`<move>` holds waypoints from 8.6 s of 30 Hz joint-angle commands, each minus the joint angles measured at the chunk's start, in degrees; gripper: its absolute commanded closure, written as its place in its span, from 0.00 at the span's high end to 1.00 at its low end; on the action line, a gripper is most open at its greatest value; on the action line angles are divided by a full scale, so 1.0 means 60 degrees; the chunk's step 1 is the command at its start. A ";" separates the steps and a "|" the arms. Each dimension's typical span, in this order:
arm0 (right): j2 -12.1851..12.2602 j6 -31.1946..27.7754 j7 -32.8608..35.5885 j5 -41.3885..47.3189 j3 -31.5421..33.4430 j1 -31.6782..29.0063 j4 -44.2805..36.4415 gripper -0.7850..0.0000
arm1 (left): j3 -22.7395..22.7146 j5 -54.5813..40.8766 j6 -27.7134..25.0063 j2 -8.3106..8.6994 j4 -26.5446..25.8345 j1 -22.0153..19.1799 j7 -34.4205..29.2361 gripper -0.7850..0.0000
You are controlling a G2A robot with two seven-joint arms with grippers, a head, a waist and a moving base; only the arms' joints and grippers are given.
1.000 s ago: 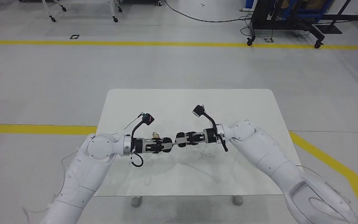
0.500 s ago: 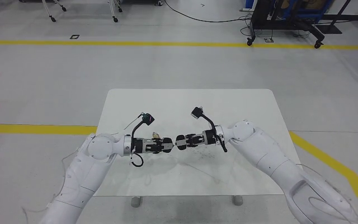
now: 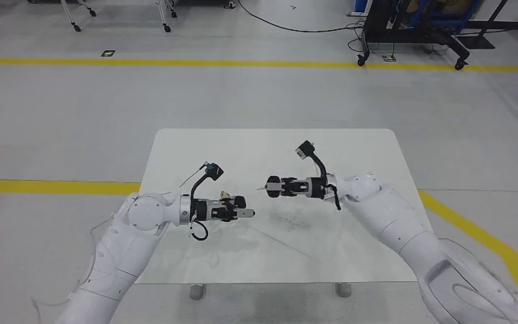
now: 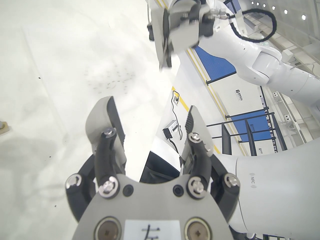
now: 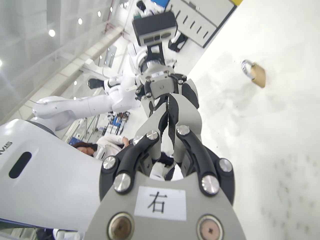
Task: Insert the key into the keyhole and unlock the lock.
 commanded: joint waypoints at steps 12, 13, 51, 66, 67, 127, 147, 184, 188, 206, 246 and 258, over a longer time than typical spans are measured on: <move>0.0749 -0.0812 -0.0809 0.0849 0.1053 -0.0686 0.0169 0.00 | 0.0000 0.0000 0.0000 0.0000 0.0000 0.0000 0.0000 1.00; 0.0749 -0.0812 -0.0809 0.0849 0.1053 -0.0686 0.0169 0.00 | 0.0000 0.0000 0.0000 0.0000 0.0000 0.0000 0.0000 1.00; 0.0749 -0.0812 -0.0809 0.0849 0.1053 -0.0686 0.0169 0.00 | 0.2704 1.1262 0.0550 -0.0112 -0.1840 -0.2132 -0.0751 1.00; 0.0749 -0.0812 -0.0809 0.0849 0.1053 -0.0686 0.0169 0.00 | 0.4516 1.0514 0.0396 -0.1089 0.0827 -0.4041 -0.0952 1.00; 0.0749 -0.0812 -0.0809 0.0849 0.1053 -0.0686 0.0169 0.00 | 0.4516 1.0514 0.0396 -0.1089 0.0827 -0.4041 -0.0952 1.00; 0.0749 -0.0812 -0.0809 0.0849 0.1053 -0.0686 0.0169 0.00 | 0.4711 1.0347 -0.2298 -0.1201 0.2790 -0.4433 0.0931 0.00; 0.0749 -0.0812 -0.0809 0.0849 0.1053 -0.0686 0.0169 0.00 | 0.4583 0.9263 -0.2600 -0.1120 0.3439 -0.4614 0.1171 0.00; 0.0749 -0.0812 -0.0809 0.0849 0.1053 -0.0686 0.0169 0.00 | 0.3629 1.0709 -0.1681 0.0081 0.1647 -0.3330 0.4471 0.00; 0.0749 -0.0812 -0.0809 0.0849 0.1053 -0.0686 0.0169 0.00 | 0.3707 1.0620 -0.1267 0.0024 0.1386 -0.3333 0.3731 0.00; 0.0749 -0.0812 -0.0809 0.0849 0.1053 -0.0686 0.0169 0.00 | 0.4491 0.8837 -0.1789 -0.0494 0.2632 -0.4200 0.1472 0.00; 0.0749 -0.0812 -0.0809 0.0849 0.1053 -0.0686 0.0169 0.00 | 0.4005 0.8184 -0.4085 -0.0141 0.3980 -0.4257 0.5114 0.00; 0.0749 -0.0659 -0.1076 0.0657 0.1094 -0.0773 -0.0011 0.00 | 0.3838 0.7902 -0.3960 -0.0106 0.3950 -0.4089 0.5441 0.00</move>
